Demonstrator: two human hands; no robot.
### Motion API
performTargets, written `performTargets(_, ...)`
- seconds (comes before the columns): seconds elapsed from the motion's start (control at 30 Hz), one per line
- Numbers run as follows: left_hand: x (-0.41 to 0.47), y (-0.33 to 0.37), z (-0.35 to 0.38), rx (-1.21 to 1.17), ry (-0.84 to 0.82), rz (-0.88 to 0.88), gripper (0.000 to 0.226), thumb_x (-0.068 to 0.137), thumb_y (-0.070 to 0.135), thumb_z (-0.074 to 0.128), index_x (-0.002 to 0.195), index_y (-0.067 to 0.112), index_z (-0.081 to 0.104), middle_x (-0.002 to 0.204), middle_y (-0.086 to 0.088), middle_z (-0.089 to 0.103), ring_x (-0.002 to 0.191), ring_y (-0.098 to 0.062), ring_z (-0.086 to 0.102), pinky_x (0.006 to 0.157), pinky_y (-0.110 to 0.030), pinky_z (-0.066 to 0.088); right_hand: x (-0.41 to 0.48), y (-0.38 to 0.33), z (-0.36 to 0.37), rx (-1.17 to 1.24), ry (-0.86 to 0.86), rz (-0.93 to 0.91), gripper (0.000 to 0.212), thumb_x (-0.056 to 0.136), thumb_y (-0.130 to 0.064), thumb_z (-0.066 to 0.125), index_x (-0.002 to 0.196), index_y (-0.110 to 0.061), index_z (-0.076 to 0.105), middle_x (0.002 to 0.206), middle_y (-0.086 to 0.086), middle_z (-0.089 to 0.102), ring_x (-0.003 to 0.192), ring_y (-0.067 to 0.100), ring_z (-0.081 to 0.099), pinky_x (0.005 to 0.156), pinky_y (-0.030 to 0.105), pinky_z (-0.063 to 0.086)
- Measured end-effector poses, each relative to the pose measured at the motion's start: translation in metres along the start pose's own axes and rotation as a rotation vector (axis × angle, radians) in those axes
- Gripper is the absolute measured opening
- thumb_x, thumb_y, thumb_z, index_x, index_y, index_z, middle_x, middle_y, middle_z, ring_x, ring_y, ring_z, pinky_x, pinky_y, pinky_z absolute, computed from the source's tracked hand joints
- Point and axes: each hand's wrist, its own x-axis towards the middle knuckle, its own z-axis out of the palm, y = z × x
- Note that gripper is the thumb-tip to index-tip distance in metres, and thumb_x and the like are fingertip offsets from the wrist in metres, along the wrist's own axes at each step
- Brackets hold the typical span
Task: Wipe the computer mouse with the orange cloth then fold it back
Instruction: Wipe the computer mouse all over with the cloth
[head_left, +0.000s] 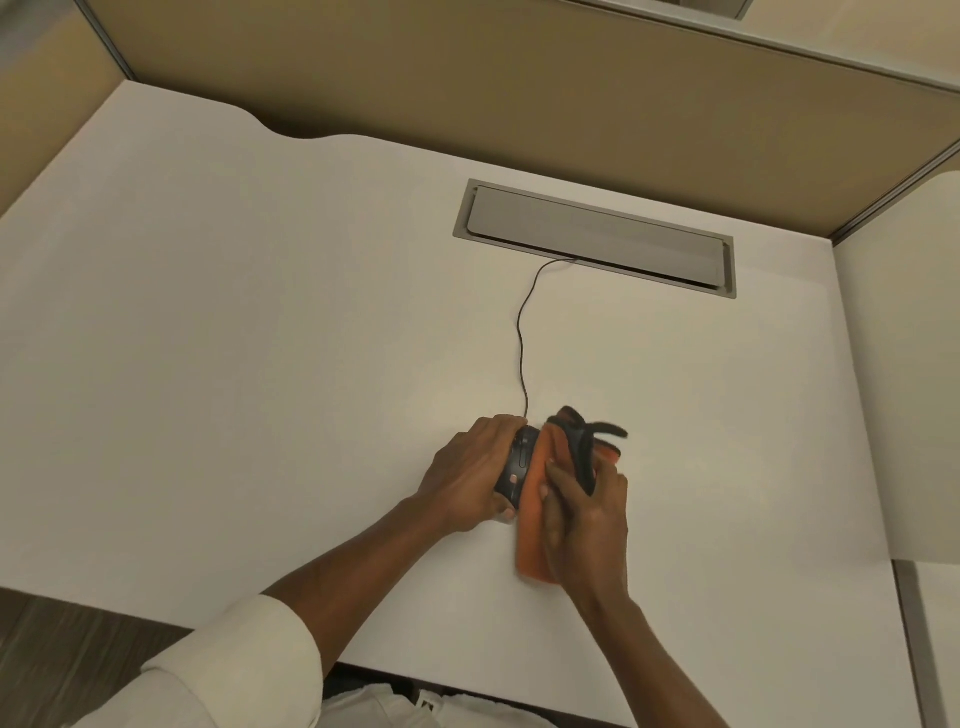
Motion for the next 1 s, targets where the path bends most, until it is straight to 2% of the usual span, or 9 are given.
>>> performTargets(0.13,-0.001,0.000,0.002,0.001,0.005,0.001,0.105,0.070,0.033,0.097,0.156,0.022,0.039,0.146,-0.002,0.054,0.127,-0.026,0.060,0.107,-0.043,0.053,0.010,0.004,0.000,0.043,-0.036,0.014,0.040,0.093,-0.008,0.078,0.132,-0.017,0.074,0.148,0.017,0.054,0.130,0.035,0.055,0.103,0.038,0.048)
performTargets(0.2,0.000,0.000,0.003,0.017,-0.002,-0.022,0.106,0.071,0.033,0.097,0.158,0.022,0.037,0.150,-0.003,0.053,0.130,-0.027,0.060,0.110,-0.043,0.053,0.033,-0.001,-0.004,0.073,-0.039,0.052,0.039,0.099,-0.016,0.072,0.133,-0.036,0.068,0.141,0.001,0.056,0.124,0.006,0.058,0.101,0.025,0.053)
performTargets(0.27,0.001,0.001,0.004,0.016,-0.016,-0.051,0.109,0.071,0.033,0.098,0.160,0.022,0.035,0.153,-0.004,0.052,0.133,-0.028,0.058,0.113,-0.041,0.051,0.058,-0.005,-0.003,0.066,-0.016,0.062,0.030,0.101,-0.025,0.069,0.121,-0.046,0.061,0.127,-0.008,0.057,0.108,-0.010,0.062,0.085,0.009,0.052)
performTargets(0.43,0.000,0.003,0.004,-0.008,-0.043,-0.091,0.110,0.073,0.031,0.097,0.161,0.022,0.032,0.158,-0.005,0.048,0.139,-0.030,0.054,0.118,-0.041,0.046,0.076,-0.009,-0.003,0.160,-0.072,0.146,0.028,0.101,-0.017,0.069,0.121,-0.036,0.063,0.116,-0.018,0.055,0.110,0.011,0.062,0.079,0.001,0.046)
performTargets(0.6,-0.001,0.006,-0.003,0.059,-0.020,-0.021,0.107,0.070,0.034,0.097,0.157,0.024,0.036,0.149,0.000,0.052,0.129,-0.025,0.058,0.107,-0.043,0.053,0.028,-0.009,-0.010,0.144,-0.081,0.077,0.034,0.097,-0.011,0.069,0.106,-0.044,0.071,0.111,-0.015,0.066,0.102,0.008,0.070,0.079,0.016,0.054)
performTargets(0.7,-0.002,0.007,-0.004,0.077,-0.002,-0.001,0.098,0.077,0.025,0.091,0.158,0.023,0.036,0.149,0.000,0.051,0.131,-0.025,0.056,0.106,-0.043,0.052,-0.004,-0.005,-0.014,0.147,-0.097,0.037,0.041,0.090,0.001,0.076,0.126,-0.018,0.075,0.134,0.003,0.061,0.124,0.026,0.059,0.099,0.032,0.048)
performTargets(0.77,-0.002,0.007,-0.005,0.077,0.002,0.008,0.096,0.079,0.024,0.090,0.158,0.022,0.036,0.149,0.000,0.051,0.132,-0.025,0.056,0.107,-0.042,0.051,-0.001,-0.006,-0.016,0.144,-0.142,0.000,0.041,0.090,-0.003,0.076,0.129,-0.017,0.075,0.136,0.008,0.060,0.126,0.035,0.058,0.101,0.039,0.050)
performTargets(0.87,-0.003,0.007,-0.006,0.055,-0.013,-0.001,0.106,0.070,0.030,0.097,0.157,0.024,0.037,0.148,0.001,0.052,0.128,-0.025,0.058,0.105,-0.043,0.053,0.034,-0.018,-0.017,0.131,-0.166,-0.002,0.042,0.095,-0.030,0.055,0.134,-0.040,0.068,0.134,0.006,0.055,0.121,0.026,0.055,0.098,0.036,0.050)
performTargets(1.0,-0.002,0.010,-0.005,0.068,-0.022,-0.043,0.109,0.070,0.033,0.098,0.158,0.025,0.034,0.151,0.000,0.051,0.131,-0.028,0.058,0.109,-0.045,0.052,0.080,-0.015,-0.008,0.051,-0.161,0.054,0.025,0.098,-0.022,0.069,0.120,-0.024,0.081,0.127,0.010,0.060,0.120,0.031,0.052,0.098,0.035,0.051)
